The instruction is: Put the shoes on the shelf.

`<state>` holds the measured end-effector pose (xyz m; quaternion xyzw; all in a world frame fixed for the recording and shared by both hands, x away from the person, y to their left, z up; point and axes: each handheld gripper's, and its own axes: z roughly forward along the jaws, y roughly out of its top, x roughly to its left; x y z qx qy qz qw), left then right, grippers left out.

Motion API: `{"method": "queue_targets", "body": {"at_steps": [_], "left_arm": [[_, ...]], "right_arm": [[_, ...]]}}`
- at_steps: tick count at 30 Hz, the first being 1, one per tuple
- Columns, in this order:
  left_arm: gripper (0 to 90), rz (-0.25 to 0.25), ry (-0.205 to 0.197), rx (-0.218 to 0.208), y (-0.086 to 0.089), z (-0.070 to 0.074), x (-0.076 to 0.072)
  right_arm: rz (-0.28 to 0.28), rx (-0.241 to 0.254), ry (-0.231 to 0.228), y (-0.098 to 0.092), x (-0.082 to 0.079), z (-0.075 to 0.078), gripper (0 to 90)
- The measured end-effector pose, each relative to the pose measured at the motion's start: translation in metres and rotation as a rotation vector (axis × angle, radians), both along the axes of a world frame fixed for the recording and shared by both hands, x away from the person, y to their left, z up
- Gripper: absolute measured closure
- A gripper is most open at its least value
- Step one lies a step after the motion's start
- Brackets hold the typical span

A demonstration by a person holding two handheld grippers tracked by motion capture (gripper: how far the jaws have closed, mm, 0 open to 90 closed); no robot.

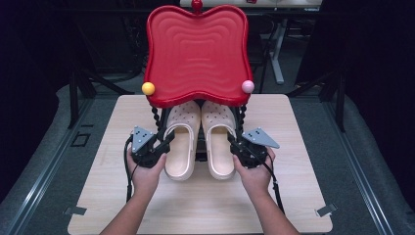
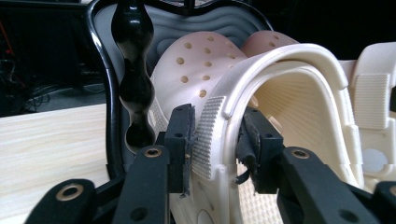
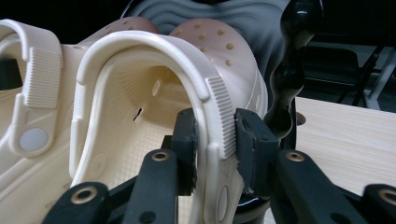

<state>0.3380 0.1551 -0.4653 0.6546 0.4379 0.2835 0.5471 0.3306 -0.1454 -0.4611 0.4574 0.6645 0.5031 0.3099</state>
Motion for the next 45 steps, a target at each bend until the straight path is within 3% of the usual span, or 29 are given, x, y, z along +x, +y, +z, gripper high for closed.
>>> {"method": "queue_targets", "body": {"at_steps": [5,17,28,32,45], "left_arm": [[62.0,-0.005,0.008,-0.016,0.000,-0.001,0.001],[56.0,-0.014,0.009,0.002,-0.001,0.001,-0.001],[54.0,-0.010,-0.009,0.020,-0.003,0.006,-0.005],[52.6,-0.008,-0.029,0.007,-0.003,0.010,-0.007],[52.6,-0.021,-0.025,0.033,-0.006,0.012,-0.011]], "right_arm": [[0.000,-0.003,-0.003,0.001,-0.002,0.001,67.0],[0.006,-0.002,-0.010,-0.002,-0.006,0.005,62.6],[0.014,-0.017,-0.032,0.001,-0.008,0.008,59.9],[0.019,-0.017,-0.034,0.001,-0.009,0.010,59.5],[0.021,-0.021,-0.044,0.002,-0.013,0.012,59.2]]}}
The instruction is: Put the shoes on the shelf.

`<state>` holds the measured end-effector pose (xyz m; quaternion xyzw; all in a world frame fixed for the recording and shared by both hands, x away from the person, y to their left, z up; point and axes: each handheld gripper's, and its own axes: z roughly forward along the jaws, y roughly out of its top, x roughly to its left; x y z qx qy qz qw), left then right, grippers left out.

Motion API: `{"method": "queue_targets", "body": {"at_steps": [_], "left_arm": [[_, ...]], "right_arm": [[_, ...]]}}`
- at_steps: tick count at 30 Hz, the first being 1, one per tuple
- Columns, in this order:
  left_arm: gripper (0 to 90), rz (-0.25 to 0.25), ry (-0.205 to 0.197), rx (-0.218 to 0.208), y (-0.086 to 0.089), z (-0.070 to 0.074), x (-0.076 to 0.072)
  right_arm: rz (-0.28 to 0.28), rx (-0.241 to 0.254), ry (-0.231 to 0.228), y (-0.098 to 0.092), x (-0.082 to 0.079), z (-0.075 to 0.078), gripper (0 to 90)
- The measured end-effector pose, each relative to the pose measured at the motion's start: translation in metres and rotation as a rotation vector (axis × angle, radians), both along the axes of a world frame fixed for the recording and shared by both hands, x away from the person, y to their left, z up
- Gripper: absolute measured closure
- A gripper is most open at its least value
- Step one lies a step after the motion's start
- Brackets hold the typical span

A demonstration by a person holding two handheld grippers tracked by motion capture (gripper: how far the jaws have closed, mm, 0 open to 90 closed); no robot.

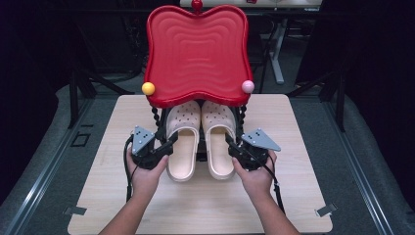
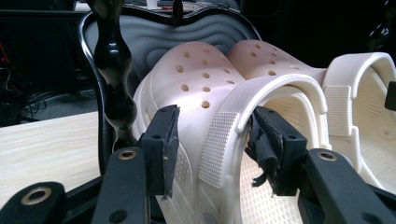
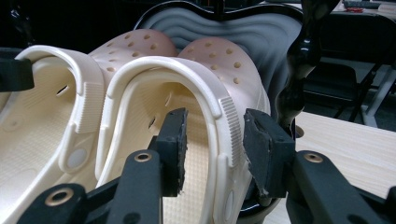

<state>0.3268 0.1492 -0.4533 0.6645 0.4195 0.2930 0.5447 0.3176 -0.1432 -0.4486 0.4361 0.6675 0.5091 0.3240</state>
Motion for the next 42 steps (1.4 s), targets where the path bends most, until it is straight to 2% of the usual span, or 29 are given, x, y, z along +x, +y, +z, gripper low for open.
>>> {"method": "queue_targets", "body": {"at_steps": [5,7,9,11,14,16,22,34,42], "left_arm": [[56.3,-0.008,0.007,0.030,-0.004,-0.003,0.001],[62.9,-0.002,0.021,0.046,-0.006,-0.005,0.003],[64.4,0.002,0.018,0.048,-0.007,-0.005,0.003],[65.7,0.011,0.018,0.057,-0.006,-0.005,0.004],[70.5,0.025,0.027,0.047,-0.004,-0.004,0.007],[71.9,0.015,0.032,0.021,-0.004,-0.004,0.010],[72.6,0.014,0.013,0.075,-0.014,-0.001,0.017],[72.4,0.031,0.020,0.037,-0.011,0.004,0.033],[71.0,0.026,0.015,0.023,-0.009,0.002,0.032]], "right_arm": [[-0.004,-0.008,0.005,0.000,0.002,-0.001,60.9],[-0.006,-0.012,0.008,0.001,0.003,-0.002,63.8],[-0.009,-0.017,0.011,0.001,0.003,-0.002,69.4],[-0.003,-0.016,0.013,0.001,0.004,-0.003,70.8],[-0.014,-0.013,0.007,0.001,0.005,-0.003,73.9],[-0.006,-0.003,0.009,0.000,0.007,-0.004,74.3],[-0.005,0.009,0.011,0.004,0.015,-0.004,74.4],[-0.022,0.002,0.008,0.008,0.029,0.002,74.1],[-0.018,0.006,0.001,0.009,0.028,0.002,72.2]]}}
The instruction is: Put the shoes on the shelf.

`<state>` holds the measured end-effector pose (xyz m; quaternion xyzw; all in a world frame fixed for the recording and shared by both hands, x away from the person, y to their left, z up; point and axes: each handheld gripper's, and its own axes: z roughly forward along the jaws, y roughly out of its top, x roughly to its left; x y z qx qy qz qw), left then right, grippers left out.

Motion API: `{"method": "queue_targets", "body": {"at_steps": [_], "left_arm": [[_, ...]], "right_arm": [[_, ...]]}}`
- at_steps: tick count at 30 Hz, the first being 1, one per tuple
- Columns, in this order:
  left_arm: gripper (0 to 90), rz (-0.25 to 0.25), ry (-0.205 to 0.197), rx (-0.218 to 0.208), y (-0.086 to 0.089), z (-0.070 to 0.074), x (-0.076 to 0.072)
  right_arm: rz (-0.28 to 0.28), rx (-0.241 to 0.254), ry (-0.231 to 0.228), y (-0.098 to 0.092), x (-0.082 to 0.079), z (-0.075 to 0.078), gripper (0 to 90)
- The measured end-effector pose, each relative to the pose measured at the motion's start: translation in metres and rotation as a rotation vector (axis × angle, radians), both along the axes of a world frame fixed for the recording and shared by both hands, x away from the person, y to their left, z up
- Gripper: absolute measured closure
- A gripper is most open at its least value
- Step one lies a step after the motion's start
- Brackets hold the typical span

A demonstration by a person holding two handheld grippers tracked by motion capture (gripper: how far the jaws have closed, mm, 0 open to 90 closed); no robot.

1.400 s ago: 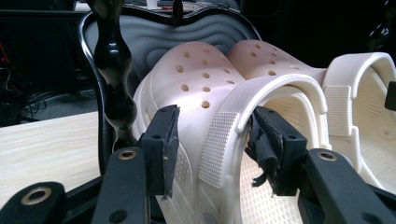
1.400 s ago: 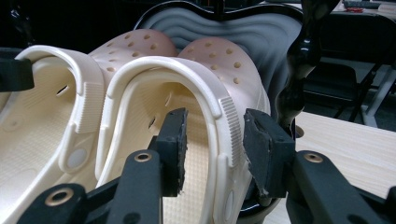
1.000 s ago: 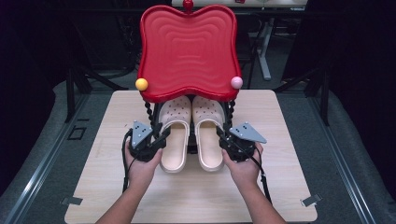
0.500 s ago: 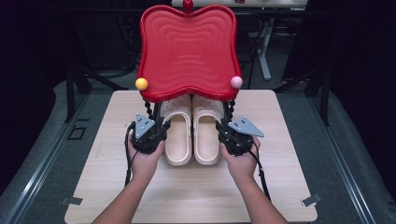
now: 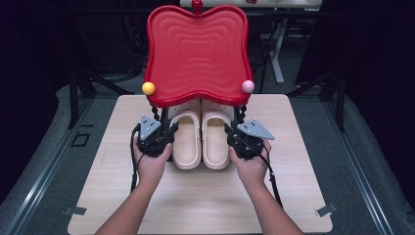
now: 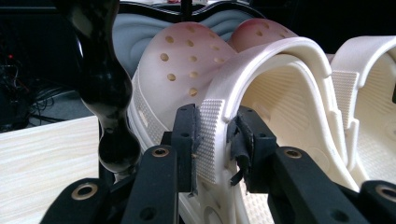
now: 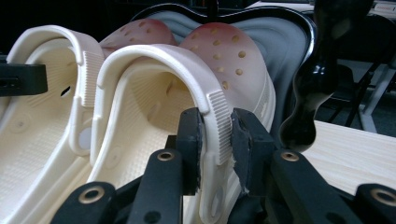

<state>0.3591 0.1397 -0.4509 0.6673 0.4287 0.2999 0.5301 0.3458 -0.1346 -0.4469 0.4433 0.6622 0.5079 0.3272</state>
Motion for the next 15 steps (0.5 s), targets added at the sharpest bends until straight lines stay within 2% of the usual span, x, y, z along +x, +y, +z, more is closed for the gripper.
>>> {"method": "queue_targets", "body": {"at_steps": [6,15], "left_arm": [[67.4,-0.010,0.012,-0.035,0.0014,-0.0001,-0.0006],[60.5,-0.013,0.017,-0.036,0.0008,-0.0036,-0.0018]], "right_arm": [[0.018,0.000,-0.003,0.0038,-0.0026,-0.0007,70.4],[0.017,-0.006,0.007,0.0033,-0.0044,-0.0002,66.8]]}}
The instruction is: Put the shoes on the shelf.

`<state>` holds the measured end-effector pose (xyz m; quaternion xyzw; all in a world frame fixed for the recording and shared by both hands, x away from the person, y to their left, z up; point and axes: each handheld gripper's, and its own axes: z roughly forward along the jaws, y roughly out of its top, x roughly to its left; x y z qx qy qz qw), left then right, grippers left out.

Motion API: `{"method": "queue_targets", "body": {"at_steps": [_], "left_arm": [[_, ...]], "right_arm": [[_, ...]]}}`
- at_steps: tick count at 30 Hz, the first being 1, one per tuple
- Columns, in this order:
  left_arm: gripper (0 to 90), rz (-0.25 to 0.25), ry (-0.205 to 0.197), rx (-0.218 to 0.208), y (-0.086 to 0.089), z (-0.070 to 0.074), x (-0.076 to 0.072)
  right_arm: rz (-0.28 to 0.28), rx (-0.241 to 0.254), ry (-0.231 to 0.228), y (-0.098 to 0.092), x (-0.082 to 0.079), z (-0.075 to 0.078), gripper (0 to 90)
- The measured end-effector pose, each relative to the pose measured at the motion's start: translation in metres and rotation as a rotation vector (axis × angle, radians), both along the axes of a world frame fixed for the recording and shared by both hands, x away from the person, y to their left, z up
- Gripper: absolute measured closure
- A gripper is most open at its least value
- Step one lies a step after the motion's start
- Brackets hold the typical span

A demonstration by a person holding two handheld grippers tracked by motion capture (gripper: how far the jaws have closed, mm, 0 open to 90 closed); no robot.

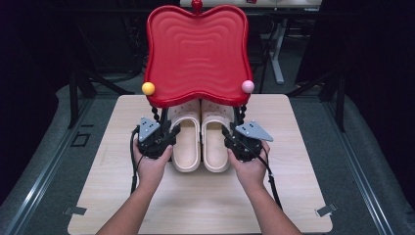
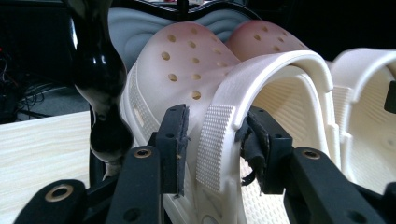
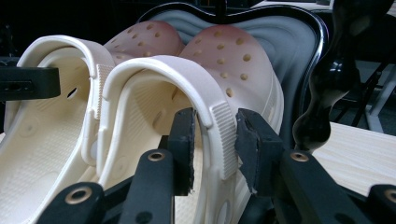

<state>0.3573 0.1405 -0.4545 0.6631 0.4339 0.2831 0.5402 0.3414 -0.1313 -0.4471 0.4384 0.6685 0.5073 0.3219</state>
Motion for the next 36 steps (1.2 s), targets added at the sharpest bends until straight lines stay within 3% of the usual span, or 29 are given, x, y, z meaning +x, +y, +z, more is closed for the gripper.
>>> {"method": "queue_targets", "body": {"at_steps": [17,36], "left_arm": [[56.2,-0.016,-0.008,0.002,0.000,0.001,-0.006],[54.5,-0.047,-0.027,0.009,0.000,0.009,-0.024]], "right_arm": [[0.011,-0.007,-0.011,0.001,-0.004,0.001,64.0],[0.024,-0.029,-0.040,0.000,-0.018,0.008,60.6]]}}
